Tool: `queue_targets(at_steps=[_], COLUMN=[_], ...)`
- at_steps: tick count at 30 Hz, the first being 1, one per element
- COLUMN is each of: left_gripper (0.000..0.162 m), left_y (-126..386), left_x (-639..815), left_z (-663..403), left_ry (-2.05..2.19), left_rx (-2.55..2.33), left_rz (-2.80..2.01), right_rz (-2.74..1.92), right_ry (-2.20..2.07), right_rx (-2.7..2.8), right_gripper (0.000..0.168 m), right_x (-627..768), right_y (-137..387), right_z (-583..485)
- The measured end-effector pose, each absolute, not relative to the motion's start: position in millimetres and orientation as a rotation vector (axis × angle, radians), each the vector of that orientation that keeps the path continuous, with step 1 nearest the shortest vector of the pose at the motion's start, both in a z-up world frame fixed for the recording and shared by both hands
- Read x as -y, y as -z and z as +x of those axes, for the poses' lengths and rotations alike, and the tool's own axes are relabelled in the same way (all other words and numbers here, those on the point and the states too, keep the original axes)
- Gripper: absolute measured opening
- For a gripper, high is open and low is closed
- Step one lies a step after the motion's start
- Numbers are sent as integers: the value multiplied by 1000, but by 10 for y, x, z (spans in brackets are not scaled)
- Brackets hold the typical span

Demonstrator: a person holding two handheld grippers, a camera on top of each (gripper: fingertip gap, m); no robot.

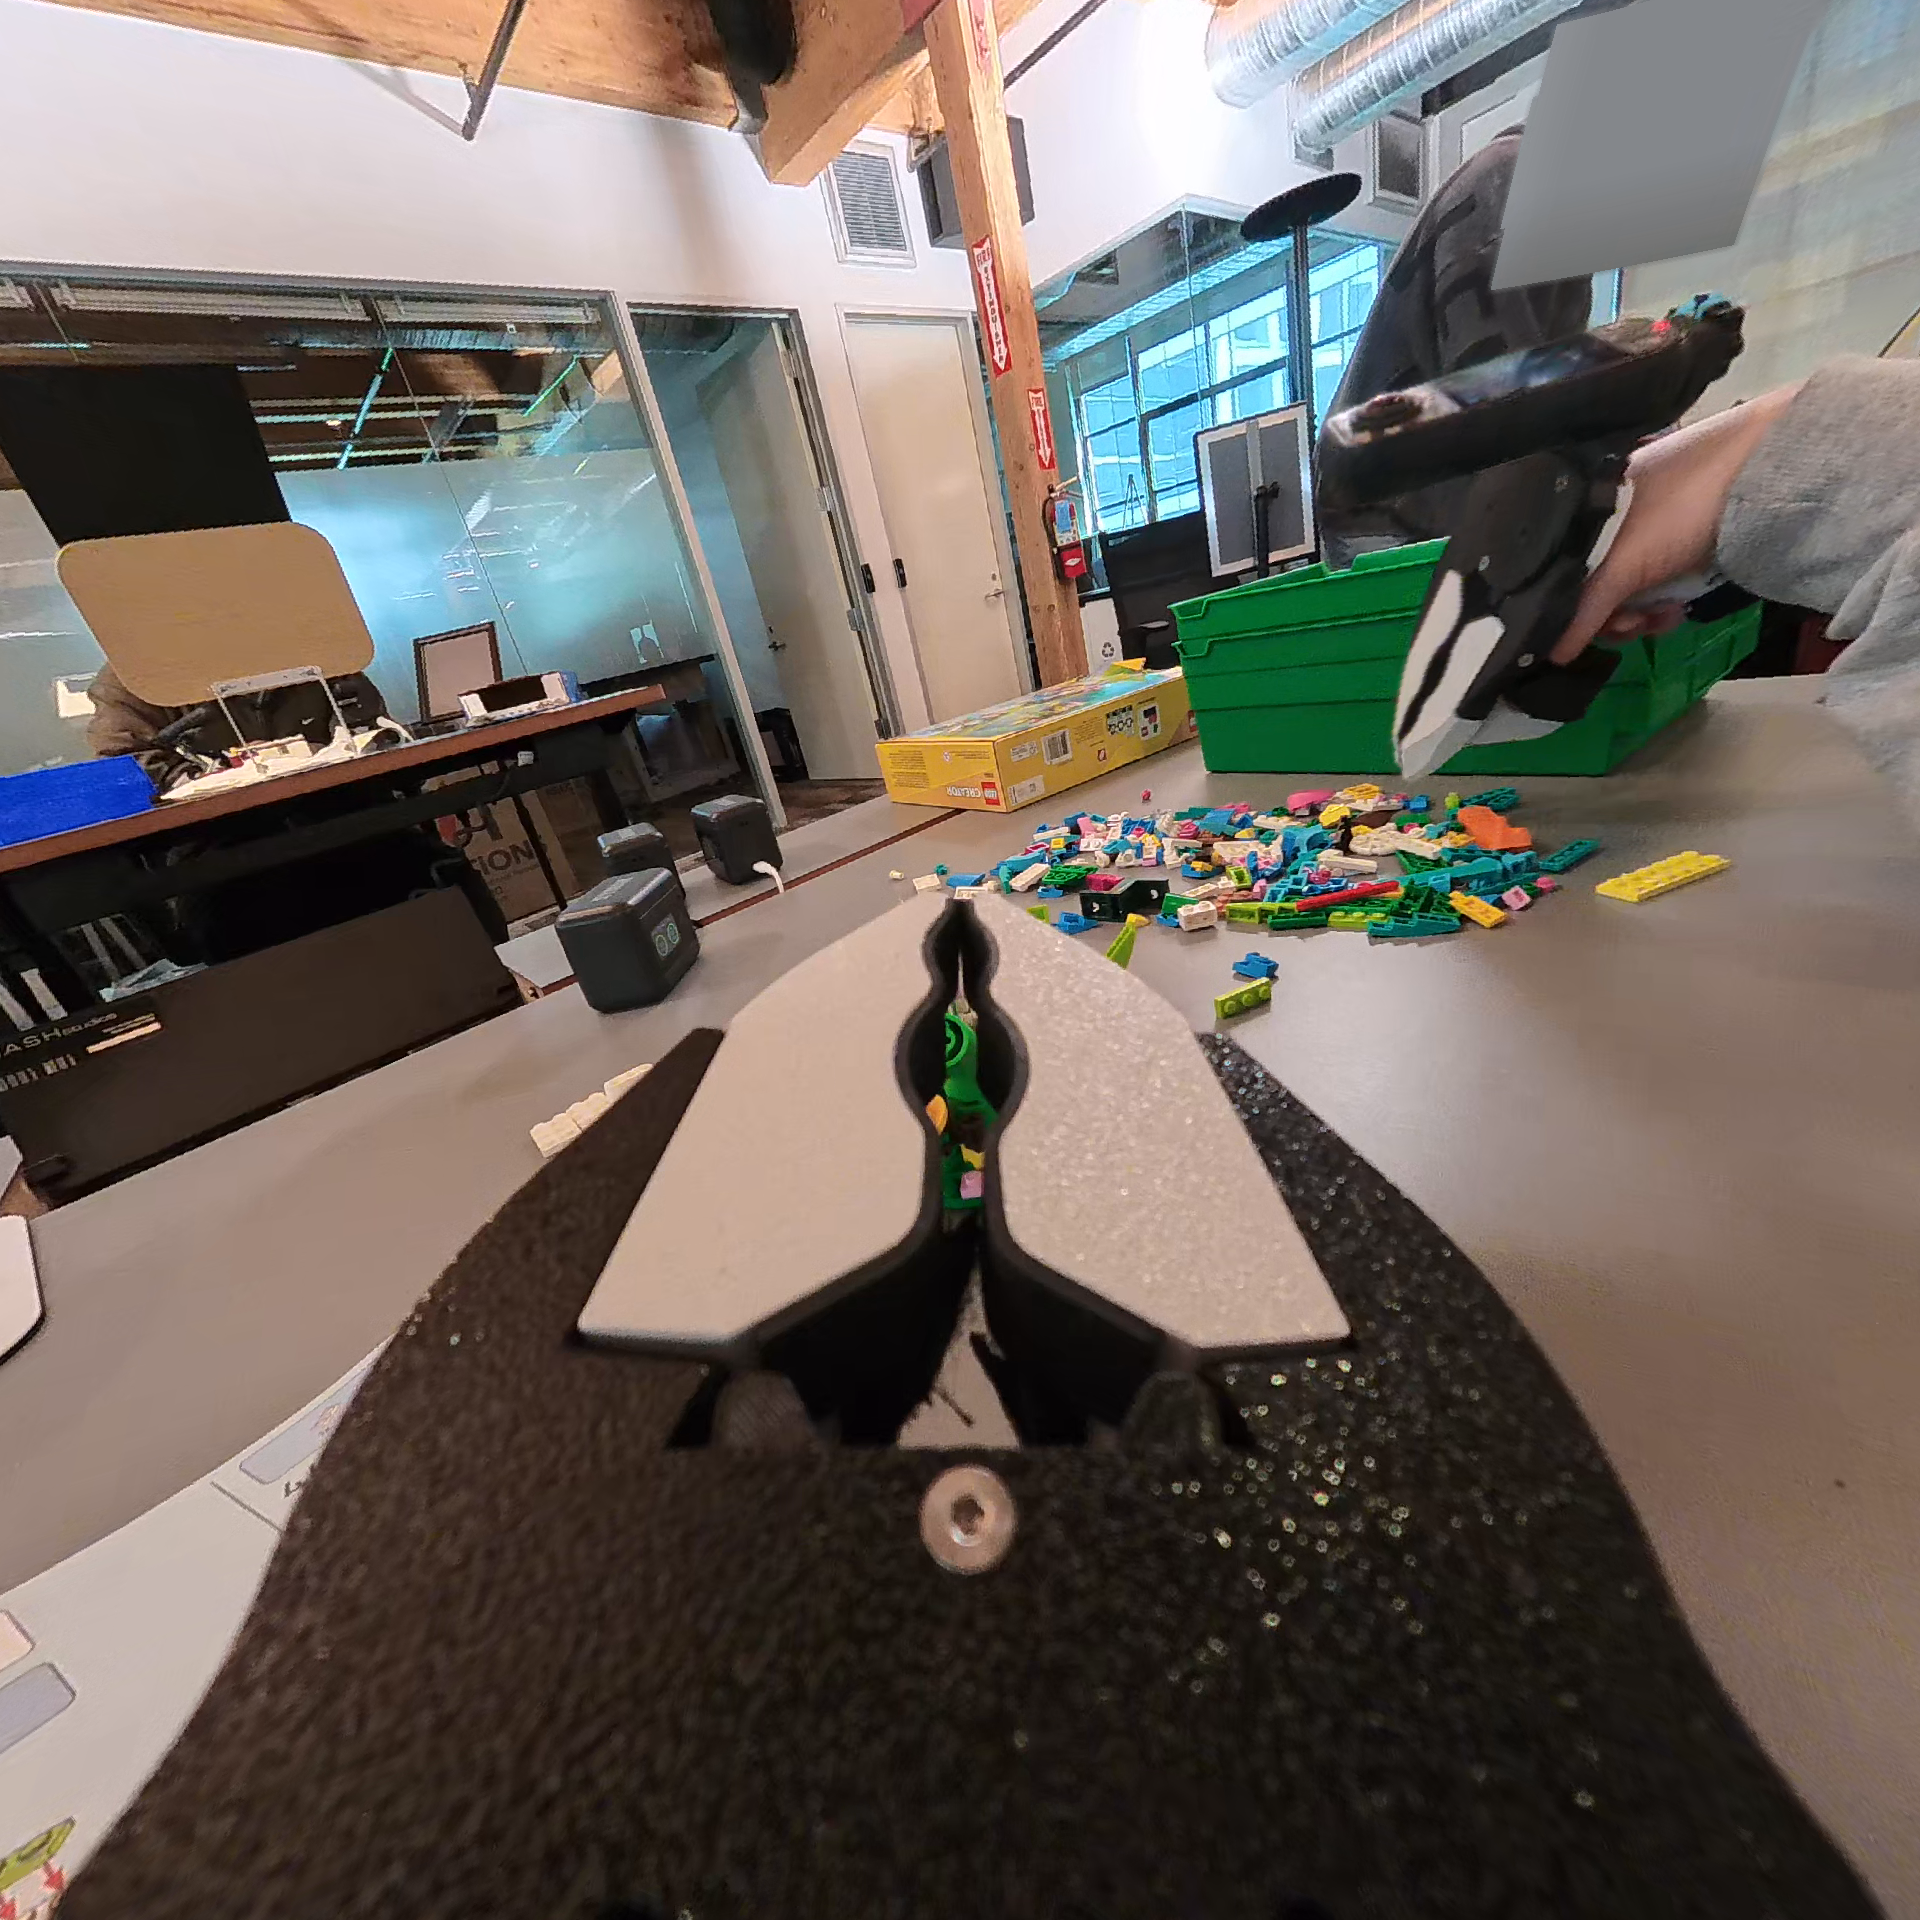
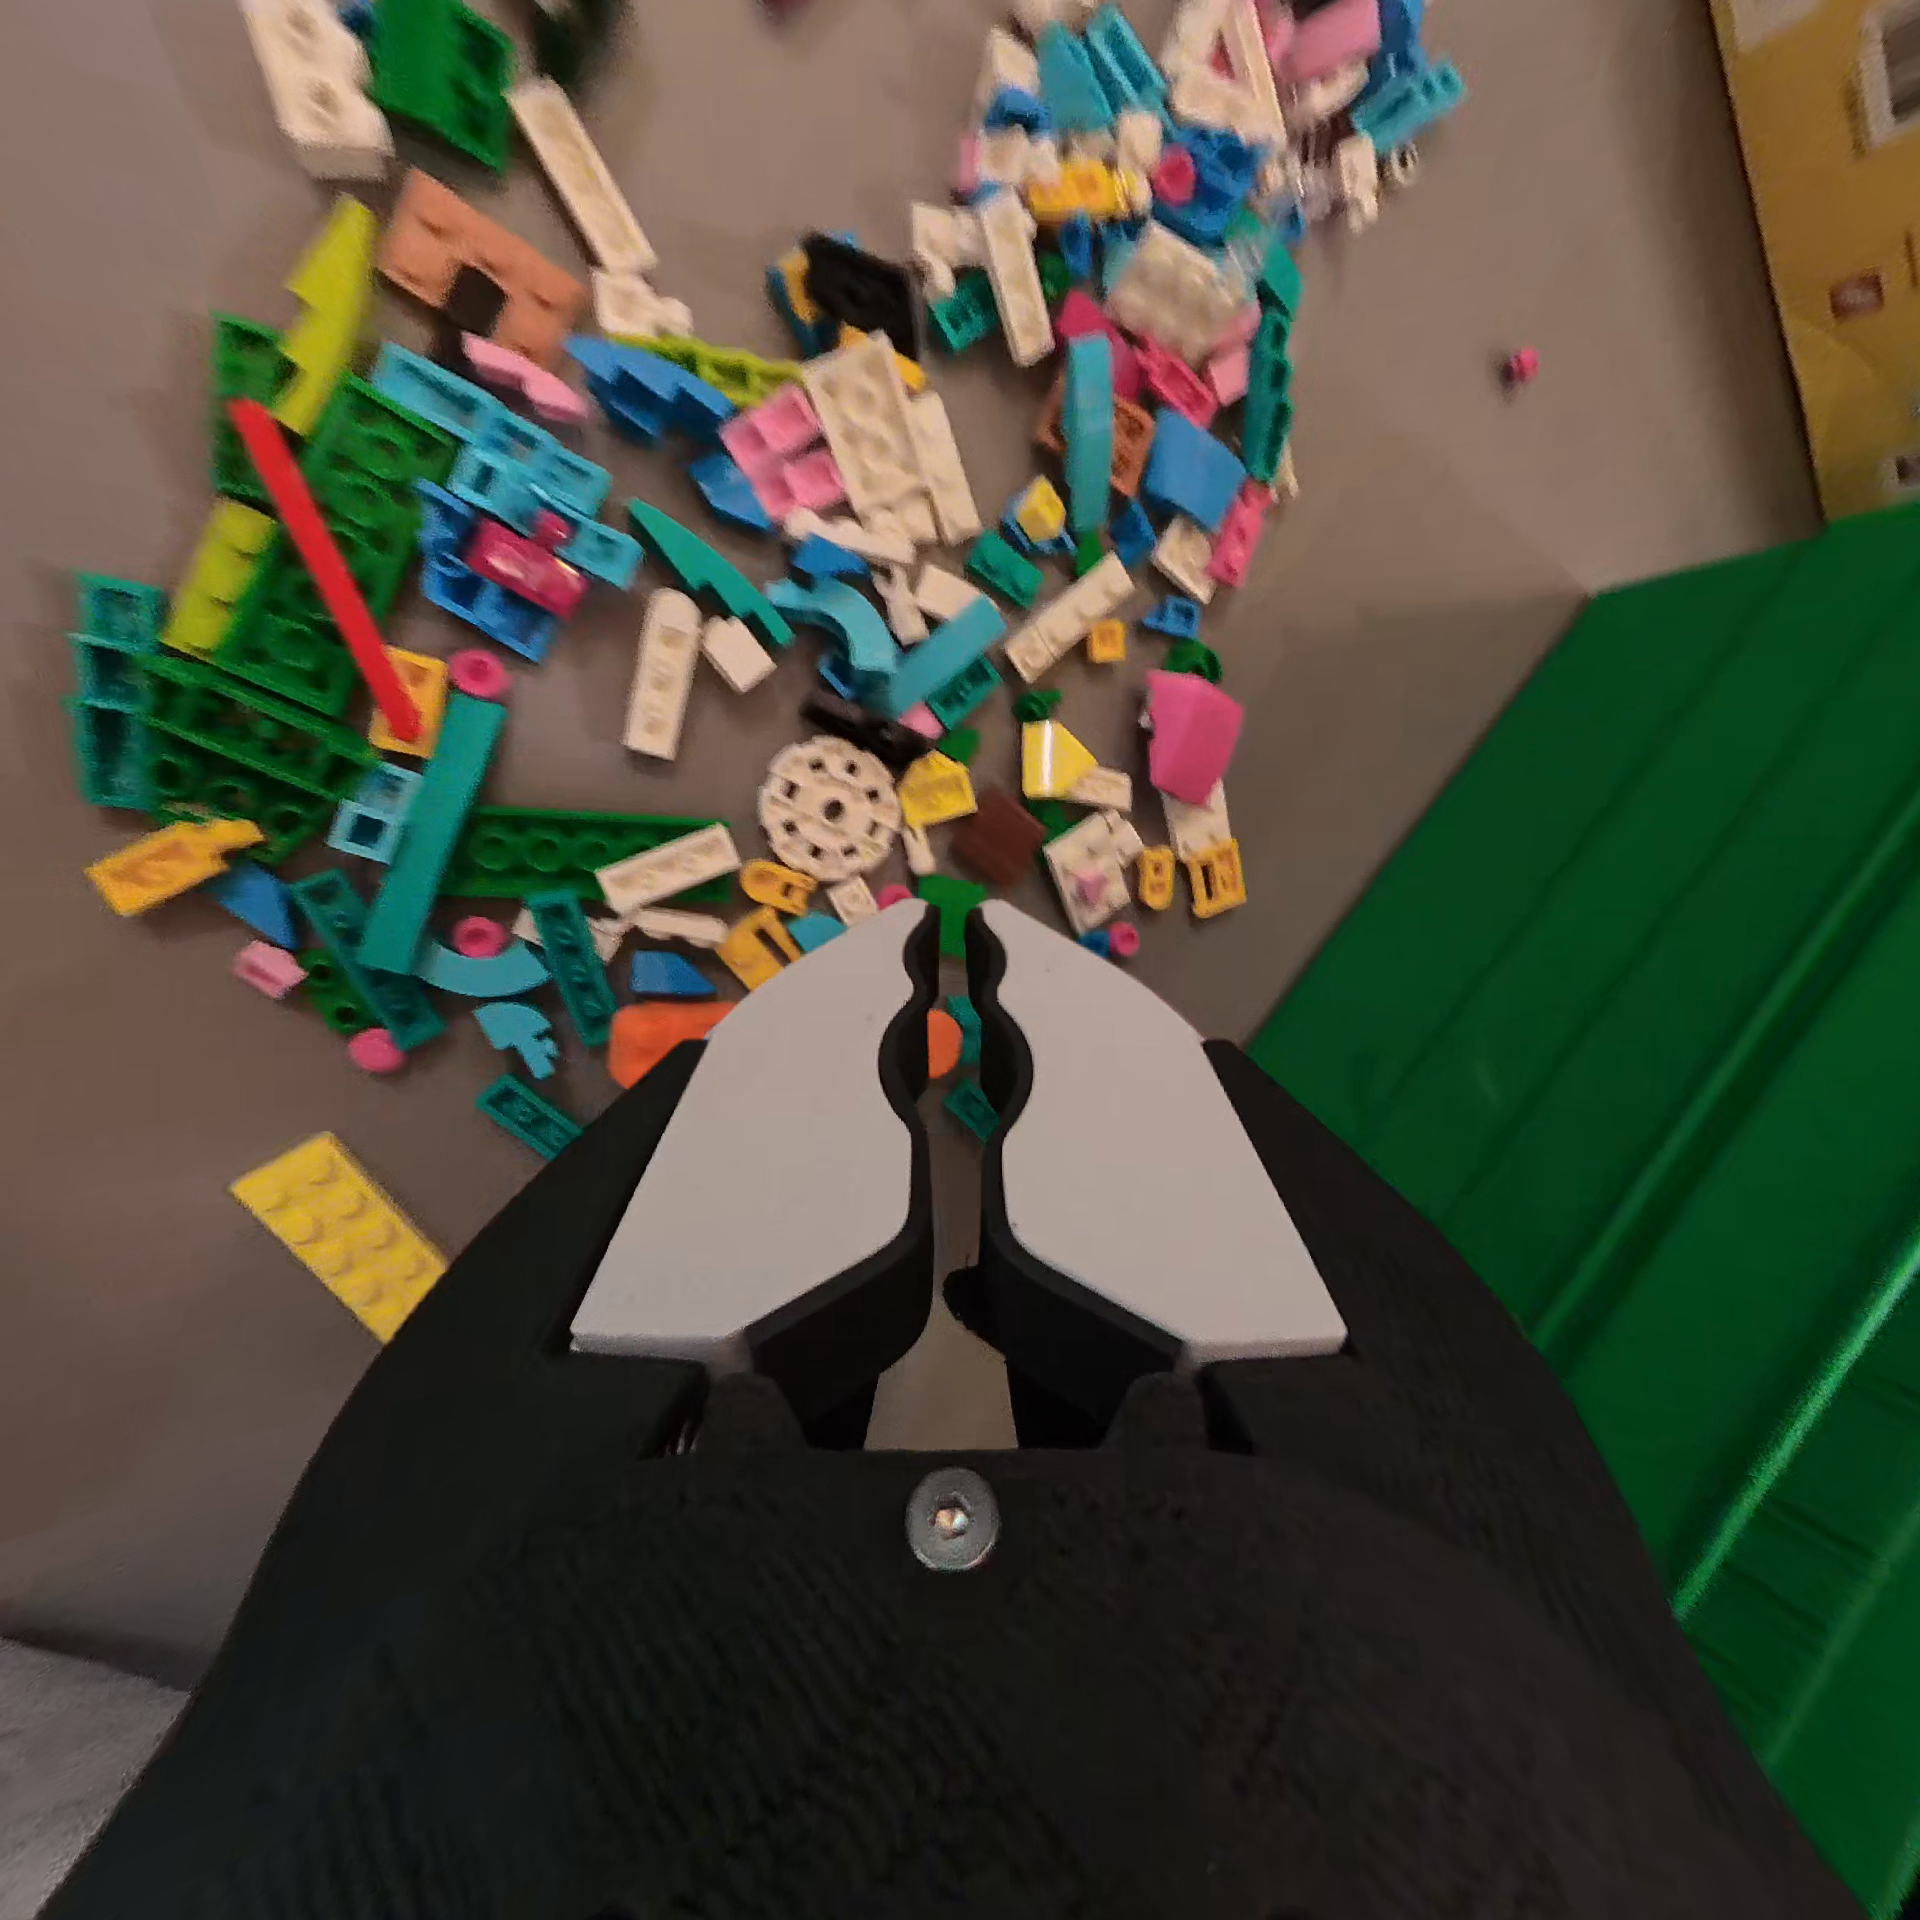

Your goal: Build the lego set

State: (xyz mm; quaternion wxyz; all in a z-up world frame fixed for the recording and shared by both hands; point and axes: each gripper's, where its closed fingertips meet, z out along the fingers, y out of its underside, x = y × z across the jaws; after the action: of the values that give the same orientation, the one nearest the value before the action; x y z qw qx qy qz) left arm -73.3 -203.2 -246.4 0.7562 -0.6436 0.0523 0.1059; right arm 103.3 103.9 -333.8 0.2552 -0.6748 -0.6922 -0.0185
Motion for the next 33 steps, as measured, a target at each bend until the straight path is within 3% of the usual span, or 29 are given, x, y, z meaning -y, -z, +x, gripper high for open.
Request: queue_targets(at_steps=[25,33], left_gripper=[0,0], left_y=[2480,2484], left_x=[2024,2022], left_z=[-682,-678], left_ry=[-234,-237], left_rx=[-154,-162], left_rz=[-1409,-1410], right_rz=[-1992,-2202], right_ry=[287,-12], right_rx=[1854,1504], right_gripper=[4,13], right_x=[-1313,-1423], right_y=[3531,3474], right_z=[1527,1371])
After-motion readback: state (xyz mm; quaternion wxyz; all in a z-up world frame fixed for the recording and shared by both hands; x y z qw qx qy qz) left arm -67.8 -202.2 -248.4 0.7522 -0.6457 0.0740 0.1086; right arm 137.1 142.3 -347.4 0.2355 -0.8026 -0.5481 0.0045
